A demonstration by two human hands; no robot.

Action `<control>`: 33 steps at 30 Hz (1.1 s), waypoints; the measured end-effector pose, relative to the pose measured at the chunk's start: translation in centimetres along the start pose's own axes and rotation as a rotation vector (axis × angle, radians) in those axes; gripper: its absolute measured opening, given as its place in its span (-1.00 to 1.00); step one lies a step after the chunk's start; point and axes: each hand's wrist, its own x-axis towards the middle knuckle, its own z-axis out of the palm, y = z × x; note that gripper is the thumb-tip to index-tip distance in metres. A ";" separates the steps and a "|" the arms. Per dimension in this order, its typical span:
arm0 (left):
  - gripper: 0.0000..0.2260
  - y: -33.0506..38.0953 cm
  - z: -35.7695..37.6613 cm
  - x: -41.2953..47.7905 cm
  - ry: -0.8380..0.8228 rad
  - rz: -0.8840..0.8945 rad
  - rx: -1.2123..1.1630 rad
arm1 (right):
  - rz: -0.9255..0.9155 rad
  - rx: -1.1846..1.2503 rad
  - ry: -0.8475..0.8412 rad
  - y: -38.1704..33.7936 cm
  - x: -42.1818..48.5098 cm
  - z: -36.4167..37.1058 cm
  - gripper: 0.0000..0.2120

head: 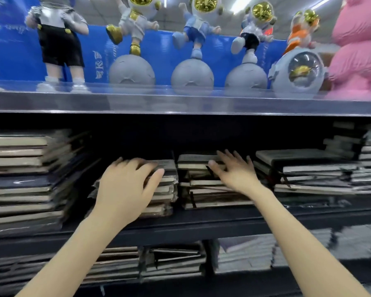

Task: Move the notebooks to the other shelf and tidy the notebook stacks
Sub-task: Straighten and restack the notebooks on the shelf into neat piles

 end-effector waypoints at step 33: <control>-0.59 -0.8 -0.2 -2.7 0.232 -0.039 -0.103 | -0.443 0.722 0.774 0.1 -7.8 -2.8 -0.81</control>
